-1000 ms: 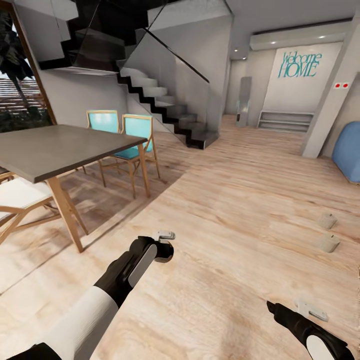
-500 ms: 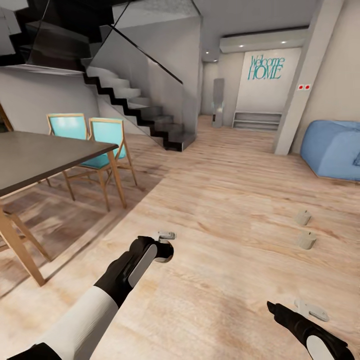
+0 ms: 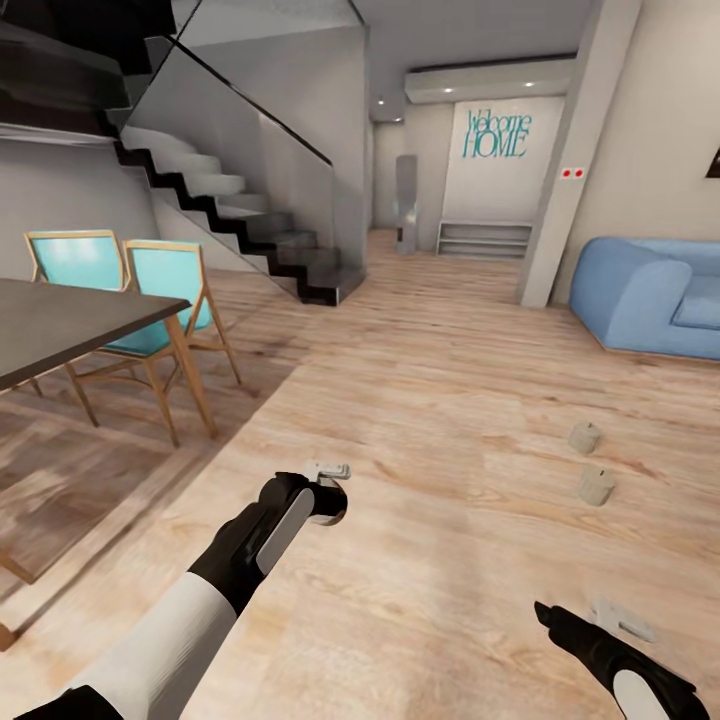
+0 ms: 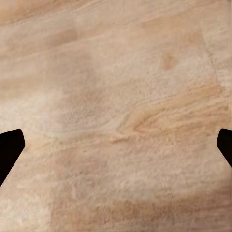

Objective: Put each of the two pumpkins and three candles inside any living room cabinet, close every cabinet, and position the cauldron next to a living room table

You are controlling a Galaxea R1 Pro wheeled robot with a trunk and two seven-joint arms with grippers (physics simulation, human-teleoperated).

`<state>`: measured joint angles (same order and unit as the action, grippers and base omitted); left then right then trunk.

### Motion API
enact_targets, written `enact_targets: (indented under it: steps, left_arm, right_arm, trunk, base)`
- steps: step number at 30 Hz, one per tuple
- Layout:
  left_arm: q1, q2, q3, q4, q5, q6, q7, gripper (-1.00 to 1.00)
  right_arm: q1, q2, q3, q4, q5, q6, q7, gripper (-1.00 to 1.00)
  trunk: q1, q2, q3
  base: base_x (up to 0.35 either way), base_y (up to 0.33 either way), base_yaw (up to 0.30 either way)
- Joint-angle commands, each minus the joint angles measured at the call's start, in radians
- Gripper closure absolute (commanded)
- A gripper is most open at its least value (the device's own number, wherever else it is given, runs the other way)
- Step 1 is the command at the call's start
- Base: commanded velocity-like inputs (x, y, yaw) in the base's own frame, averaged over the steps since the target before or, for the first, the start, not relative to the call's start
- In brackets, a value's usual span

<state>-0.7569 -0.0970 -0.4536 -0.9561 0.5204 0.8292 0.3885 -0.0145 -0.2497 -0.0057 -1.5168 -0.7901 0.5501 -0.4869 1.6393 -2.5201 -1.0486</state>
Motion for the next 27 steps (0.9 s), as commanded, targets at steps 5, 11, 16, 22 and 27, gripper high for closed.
enact_targets:
  steps: [5,11,16,22,27]
  left_arm:
    - [-0.001,0.000,-0.002,-0.001,0.006,0.003,0.009,1.00]
    - [-0.001,0.000,-0.003,-0.001,0.006,0.002,0.010,1.00]
    - [-0.001,0.000,-0.003,0.000,0.005,0.001,0.012,1.00]
    - [-0.001,0.000,-0.003,0.000,0.004,0.001,0.014,1.00]
    - [-0.001,0.000,-0.002,0.000,0.004,0.001,0.015,1.00]
  right_arm:
    - [-0.005,-0.001,-0.002,-0.002,-0.024,0.002,-0.009,-1.00]
    - [-0.007,-0.004,-0.037,-0.002,-0.068,0.007,-0.008,-1.00]
    - [-0.013,-0.006,-0.059,-0.001,-0.078,0.014,-0.006,-1.00]
    - [-0.018,-0.005,-0.061,-0.001,-0.080,0.015,-0.004,-1.00]
    - [-0.019,-0.003,-0.061,-0.003,-0.080,0.008,-0.003,-1.00]
  trunk:
    - [0.000,0.000,-0.008]
    - [0.000,0.000,-0.018]
    - [0.000,0.000,-0.026]
    - [0.000,0.000,-0.036]
    - [0.000,0.000,-0.042]
  base:
    - [0.305,0.000,-0.007]
    - [0.285,-0.086,-0.001]
    - [0.257,-0.202,0.000]
    - [0.253,-0.218,0.000]
    - [0.254,-0.173,-0.005]
